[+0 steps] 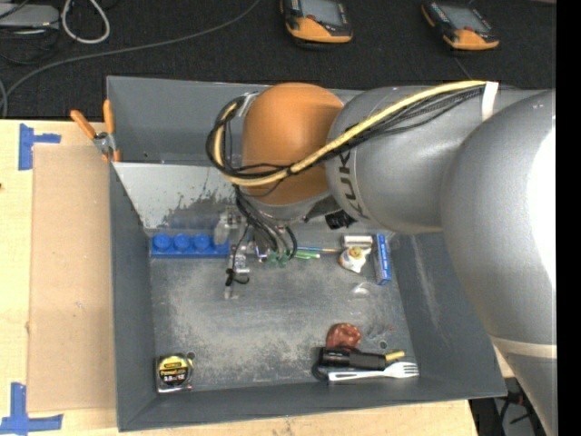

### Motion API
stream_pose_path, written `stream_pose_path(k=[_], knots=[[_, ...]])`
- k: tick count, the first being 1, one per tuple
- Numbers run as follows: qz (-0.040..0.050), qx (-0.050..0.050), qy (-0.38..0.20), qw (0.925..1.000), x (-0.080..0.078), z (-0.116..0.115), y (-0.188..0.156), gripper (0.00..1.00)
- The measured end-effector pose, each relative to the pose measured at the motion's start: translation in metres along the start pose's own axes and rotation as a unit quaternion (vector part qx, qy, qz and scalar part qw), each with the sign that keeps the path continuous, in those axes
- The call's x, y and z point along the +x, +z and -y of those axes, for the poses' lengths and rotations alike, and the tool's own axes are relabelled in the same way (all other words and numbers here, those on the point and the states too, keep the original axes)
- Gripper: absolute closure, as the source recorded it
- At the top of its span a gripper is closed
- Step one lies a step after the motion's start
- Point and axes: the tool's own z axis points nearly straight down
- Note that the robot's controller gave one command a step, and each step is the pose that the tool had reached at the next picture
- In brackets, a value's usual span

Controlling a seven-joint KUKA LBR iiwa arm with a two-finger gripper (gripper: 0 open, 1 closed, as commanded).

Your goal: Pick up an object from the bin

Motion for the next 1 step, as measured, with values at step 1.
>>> stream_pose_path(k=[1], knots=[[0.0029, 0.0, 0.002, 1.0, -0.0012, 0.001, -0.0048, 0.0]])
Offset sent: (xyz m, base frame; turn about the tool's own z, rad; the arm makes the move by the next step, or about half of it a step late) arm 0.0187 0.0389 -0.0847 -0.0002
